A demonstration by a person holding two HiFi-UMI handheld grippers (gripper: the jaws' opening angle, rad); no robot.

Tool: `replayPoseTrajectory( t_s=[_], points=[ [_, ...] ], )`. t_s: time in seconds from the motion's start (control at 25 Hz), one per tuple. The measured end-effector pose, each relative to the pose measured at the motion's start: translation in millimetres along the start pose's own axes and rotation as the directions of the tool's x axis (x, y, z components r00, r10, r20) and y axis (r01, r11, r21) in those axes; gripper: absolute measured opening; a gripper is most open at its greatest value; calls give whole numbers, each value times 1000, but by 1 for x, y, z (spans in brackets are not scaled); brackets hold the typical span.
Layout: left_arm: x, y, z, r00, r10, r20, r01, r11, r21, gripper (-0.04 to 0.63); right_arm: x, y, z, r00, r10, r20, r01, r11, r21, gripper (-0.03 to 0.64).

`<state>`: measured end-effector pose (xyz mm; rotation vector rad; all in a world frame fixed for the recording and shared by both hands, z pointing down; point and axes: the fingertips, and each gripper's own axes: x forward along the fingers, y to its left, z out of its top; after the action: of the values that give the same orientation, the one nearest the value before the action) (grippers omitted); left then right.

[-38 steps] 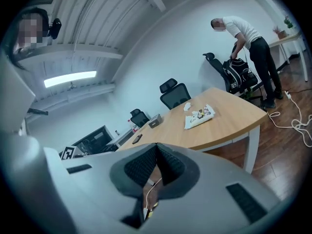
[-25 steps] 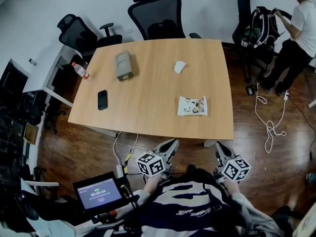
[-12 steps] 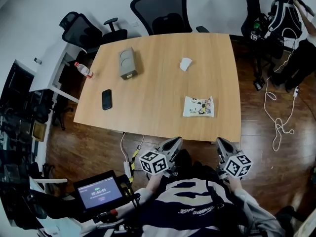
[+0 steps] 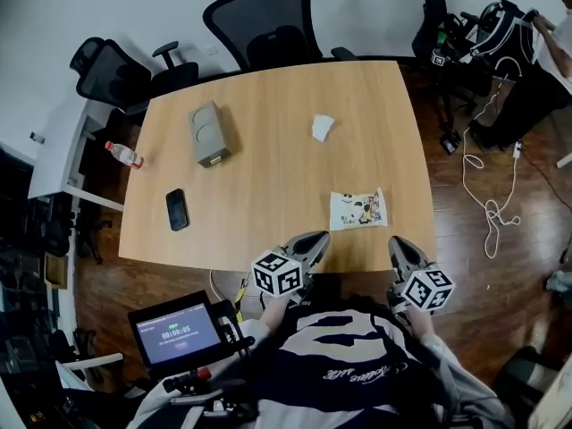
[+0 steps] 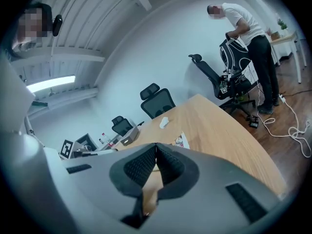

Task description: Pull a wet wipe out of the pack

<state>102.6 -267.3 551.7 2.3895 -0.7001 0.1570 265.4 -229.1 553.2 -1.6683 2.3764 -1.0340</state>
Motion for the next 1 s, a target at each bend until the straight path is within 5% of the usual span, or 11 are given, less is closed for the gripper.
replayPoseTrajectory(
  t_s=[0.28, 0.6, 1.0],
  points=[
    [27, 36, 4, 991, -81, -107, 86, 995, 43, 2, 43, 16, 2, 998, -44, -38, 42, 998, -41, 14],
    [77, 67, -4, 953, -101, -286, 148, 978, 149, 2, 88, 26, -4, 983, -113, -146, 94, 987, -134, 77],
    [100, 83, -30, 898, 48, -437, 155, 895, 418, 2, 122, 32, -28, 937, -217, -275, 142, 953, -267, 127]
  ],
)
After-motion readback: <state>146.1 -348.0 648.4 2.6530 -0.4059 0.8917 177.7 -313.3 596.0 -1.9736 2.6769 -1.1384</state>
